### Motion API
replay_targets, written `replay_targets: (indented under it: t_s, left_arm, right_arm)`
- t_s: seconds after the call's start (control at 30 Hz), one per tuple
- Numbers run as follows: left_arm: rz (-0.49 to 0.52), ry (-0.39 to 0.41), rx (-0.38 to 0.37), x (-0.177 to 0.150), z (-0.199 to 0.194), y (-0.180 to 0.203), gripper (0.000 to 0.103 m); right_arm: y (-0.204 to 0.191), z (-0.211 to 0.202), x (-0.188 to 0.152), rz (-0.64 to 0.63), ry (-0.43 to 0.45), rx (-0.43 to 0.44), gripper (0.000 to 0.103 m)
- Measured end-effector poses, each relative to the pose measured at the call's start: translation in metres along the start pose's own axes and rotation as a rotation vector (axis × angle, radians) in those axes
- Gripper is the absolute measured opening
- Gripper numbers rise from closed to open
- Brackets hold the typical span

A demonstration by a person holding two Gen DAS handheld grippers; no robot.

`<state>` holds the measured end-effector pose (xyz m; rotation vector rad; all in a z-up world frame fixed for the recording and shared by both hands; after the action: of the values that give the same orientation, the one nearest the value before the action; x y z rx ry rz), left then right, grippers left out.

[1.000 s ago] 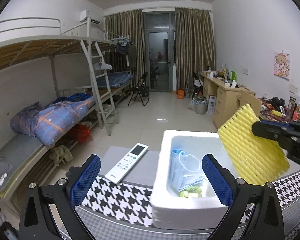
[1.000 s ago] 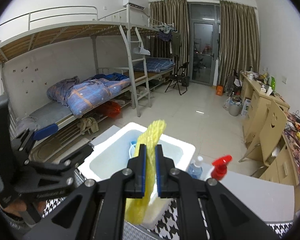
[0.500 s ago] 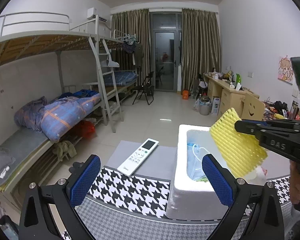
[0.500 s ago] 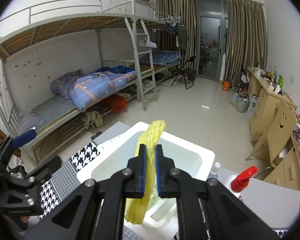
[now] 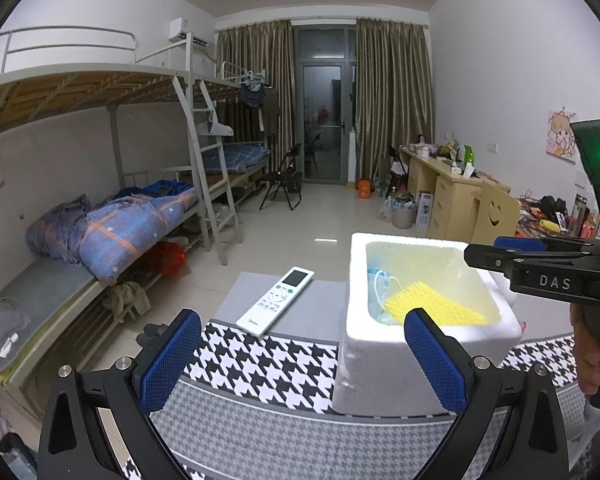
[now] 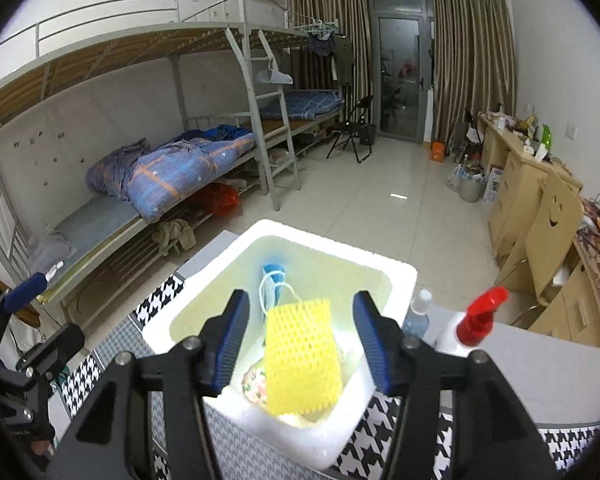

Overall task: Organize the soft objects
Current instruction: 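Open the right tool to drop the yellow sponge into the foam box, then withdraw both open tools away from the foam box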

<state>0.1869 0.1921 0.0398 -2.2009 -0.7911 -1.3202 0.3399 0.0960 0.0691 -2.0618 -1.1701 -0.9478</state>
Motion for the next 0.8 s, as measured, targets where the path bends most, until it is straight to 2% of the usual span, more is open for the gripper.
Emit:
replay_targets:
  t_s: [0.17, 0.23, 0.37, 0.63, 0.8]
  left_arm:
    - [0.010, 0.006, 0.002, -0.008, -0.019, 0.008, 0.102]
    - [0.014, 0.006, -0.001, -0.011, -0.025, 0.013, 0.102]
    - [-0.015, 0.007, -0.012, -0.018, -0.038, 0.020, 0.102]
    - [-0.018, -0.009, -0.008, -0.027, -0.042, 0.032, 0.102]
    - [-0.024, -0.016, 0.009, -0.028, -0.039, 0.035, 0.102]
  right_arm:
    - [-0.011, -0.022, -0.012, -0.022, 0.025, 0.018, 0.059]
    - [-0.012, -0.030, -0.017, -0.035, 0.037, 0.022, 0.065]
    - [-0.008, -0.046, -0.027, -0.033, 0.060, 0.045, 0.065]
    - [0.008, -0.051, -0.043, -0.046, 0.071, 0.070, 0.066]
    - [0.025, -0.052, -0.052, -0.007, 0.088, 0.091, 0.066]
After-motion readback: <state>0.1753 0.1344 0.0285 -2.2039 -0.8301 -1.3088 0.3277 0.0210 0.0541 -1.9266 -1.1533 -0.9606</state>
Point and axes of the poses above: each gripper's, at about its wrist camera, not at the fingertips, and z roughly the way its jaws point, y to its right, x to its top, the point moved 4 cm from there along z, roughly the way its jaws point, and after that the axes turned 9 degrees about x, right-handed, at the moved point
